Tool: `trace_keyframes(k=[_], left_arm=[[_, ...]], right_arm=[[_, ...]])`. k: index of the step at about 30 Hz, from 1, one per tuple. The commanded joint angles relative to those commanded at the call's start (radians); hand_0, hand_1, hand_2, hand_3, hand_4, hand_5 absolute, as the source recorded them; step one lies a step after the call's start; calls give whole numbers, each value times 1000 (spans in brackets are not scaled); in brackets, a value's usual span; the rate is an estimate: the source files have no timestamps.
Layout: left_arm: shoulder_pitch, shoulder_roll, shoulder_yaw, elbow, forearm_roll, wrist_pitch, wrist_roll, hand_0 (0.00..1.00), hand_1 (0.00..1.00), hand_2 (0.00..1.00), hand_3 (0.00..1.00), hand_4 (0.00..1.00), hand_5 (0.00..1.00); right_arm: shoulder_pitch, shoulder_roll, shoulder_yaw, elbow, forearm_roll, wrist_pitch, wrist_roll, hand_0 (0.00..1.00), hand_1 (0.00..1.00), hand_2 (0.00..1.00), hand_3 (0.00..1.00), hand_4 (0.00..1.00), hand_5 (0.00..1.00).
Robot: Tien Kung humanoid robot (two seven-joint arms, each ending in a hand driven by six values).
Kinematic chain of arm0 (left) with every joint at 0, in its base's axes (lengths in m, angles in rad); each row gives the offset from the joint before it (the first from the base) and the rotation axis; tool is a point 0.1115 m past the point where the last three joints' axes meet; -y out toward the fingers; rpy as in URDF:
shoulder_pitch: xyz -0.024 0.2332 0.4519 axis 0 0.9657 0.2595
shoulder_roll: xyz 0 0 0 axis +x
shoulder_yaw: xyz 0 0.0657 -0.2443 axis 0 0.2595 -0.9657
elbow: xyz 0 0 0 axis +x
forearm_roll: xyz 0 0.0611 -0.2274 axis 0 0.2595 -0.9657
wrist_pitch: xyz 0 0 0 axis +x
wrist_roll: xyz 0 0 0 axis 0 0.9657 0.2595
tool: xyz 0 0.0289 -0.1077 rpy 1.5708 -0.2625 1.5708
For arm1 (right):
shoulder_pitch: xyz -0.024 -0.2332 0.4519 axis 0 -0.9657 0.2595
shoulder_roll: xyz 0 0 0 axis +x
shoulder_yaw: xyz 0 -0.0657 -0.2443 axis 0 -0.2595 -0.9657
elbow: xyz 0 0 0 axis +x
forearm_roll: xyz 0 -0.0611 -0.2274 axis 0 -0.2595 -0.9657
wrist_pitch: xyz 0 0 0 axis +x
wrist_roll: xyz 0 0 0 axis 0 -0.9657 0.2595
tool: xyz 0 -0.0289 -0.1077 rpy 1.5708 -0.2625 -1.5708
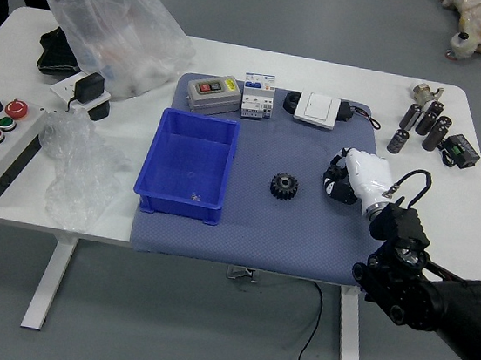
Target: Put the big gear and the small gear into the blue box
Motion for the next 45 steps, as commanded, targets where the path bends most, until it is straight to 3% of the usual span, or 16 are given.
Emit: trace_keyframes(k=[13, 19, 22, 26, 27, 28, 31, 34, 38, 39, 44, 45], left_arm=[[0, 0, 1, 0, -2, -1, -1, 615, 459, 496, 630, 660, 340], [3, 0, -5, 0, 3, -1, 4, 615, 459, 495, 631, 660, 339], [5, 0, -14, 0, 11, -1, 8, 615, 460, 495, 632, 659, 340], [7, 1, -19, 0, 17, -1, 13, 615, 460, 495, 632, 659, 340], [6, 1, -18, 0, 17, -1, 13, 615, 460, 495, 632, 659, 340], [5, 1, -18, 0, 17, -1, 13, 615, 460, 495, 632, 659, 340], [4, 1, -16, 0, 18, -2, 13, 615, 460, 495, 632, 659, 340], [3, 1, -14, 0, 19, -2, 14, 615, 460, 494, 632, 658, 340], [3, 3, -8, 0, 15, -3, 15, 615, 460, 494, 632, 658, 340], [2, 4, -7, 0, 15, -3, 14, 615, 460, 493, 633, 659, 341], [1, 7, -7, 0, 14, -3, 13, 615, 460, 493, 633, 659, 341], [1, 7, -8, 0, 15, -3, 14, 615, 460, 493, 633, 658, 341]], right_arm=[[20, -57, 41, 155, -17, -11, -7, 250, 407, 338, 429, 435, 116], [53, -65, -18, 273, 62, -8, -3, 250, 408, 339, 430, 439, 117], [81, -51, -68, 339, 90, 13, 21, 257, 424, 355, 446, 470, 86], [124, -23, -123, 422, 75, 77, 48, 257, 424, 355, 446, 470, 86], [138, -17, -140, 440, 66, 101, 48, 307, 535, 475, 542, 596, 12], [151, -11, -157, 453, 57, 125, 46, 307, 535, 475, 542, 596, 12], [182, 3, -198, 463, 41, 189, 34, 307, 535, 475, 542, 596, 12], [197, 19, -222, 453, 37, 221, 28, 301, 550, 514, 588, 611, 24], [195, 46, -235, 402, 57, 181, 45, 301, 550, 514, 588, 611, 24], [192, 50, -235, 390, 60, 172, 48, 281, 568, 621, 643, 568, 165], [182, 61, -237, 355, 65, 148, 47, 281, 568, 621, 643, 568, 165], [181, 61, -238, 353, 66, 150, 45, 305, 635, 815, 786, 536, 281]])
